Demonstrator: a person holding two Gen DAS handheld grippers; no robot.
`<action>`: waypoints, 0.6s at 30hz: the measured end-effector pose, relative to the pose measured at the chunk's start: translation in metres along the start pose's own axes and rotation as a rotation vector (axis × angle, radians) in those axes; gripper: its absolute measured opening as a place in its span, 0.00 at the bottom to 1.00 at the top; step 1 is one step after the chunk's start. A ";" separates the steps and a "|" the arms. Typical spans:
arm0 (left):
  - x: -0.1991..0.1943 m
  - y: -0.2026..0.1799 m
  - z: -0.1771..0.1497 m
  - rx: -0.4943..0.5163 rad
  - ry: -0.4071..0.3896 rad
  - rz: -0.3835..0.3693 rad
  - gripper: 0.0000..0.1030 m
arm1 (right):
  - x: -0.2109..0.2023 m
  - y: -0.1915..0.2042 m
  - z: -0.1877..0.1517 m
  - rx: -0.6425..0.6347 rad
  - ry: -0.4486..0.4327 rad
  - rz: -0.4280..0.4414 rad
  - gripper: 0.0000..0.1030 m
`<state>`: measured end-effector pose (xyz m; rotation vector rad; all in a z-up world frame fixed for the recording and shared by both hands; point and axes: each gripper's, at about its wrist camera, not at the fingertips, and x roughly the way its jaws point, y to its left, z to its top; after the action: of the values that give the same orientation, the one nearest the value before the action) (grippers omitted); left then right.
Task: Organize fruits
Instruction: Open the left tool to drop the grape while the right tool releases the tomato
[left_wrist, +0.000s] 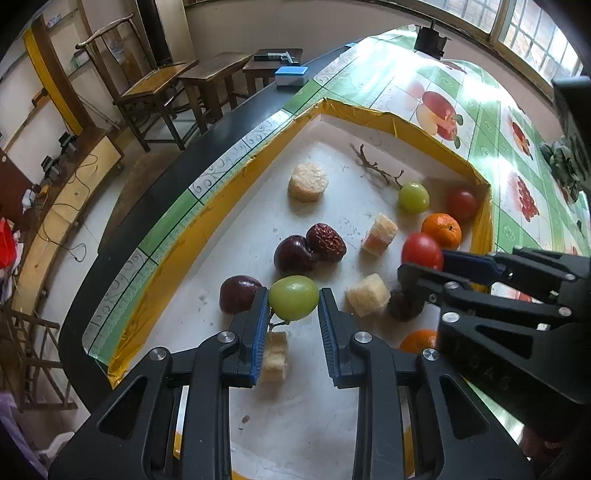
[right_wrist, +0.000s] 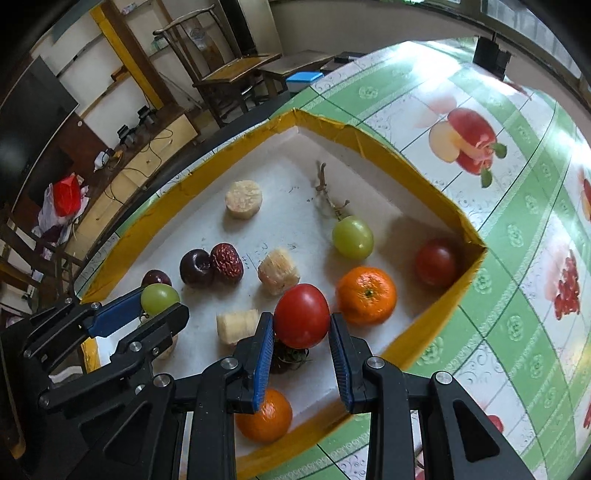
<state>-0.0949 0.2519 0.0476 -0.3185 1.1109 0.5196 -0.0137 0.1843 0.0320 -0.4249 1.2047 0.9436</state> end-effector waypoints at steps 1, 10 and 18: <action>0.001 0.000 0.001 -0.001 0.002 0.002 0.25 | 0.003 -0.001 0.001 0.008 0.006 0.010 0.28; 0.006 -0.002 0.003 -0.001 0.016 0.020 0.38 | -0.004 -0.008 0.002 0.037 -0.032 0.036 0.31; -0.020 -0.006 0.006 0.003 -0.045 0.057 0.62 | -0.046 -0.010 -0.012 0.053 -0.125 0.028 0.33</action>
<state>-0.0937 0.2449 0.0681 -0.2718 1.0790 0.5726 -0.0152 0.1520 0.0685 -0.3029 1.1219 0.9465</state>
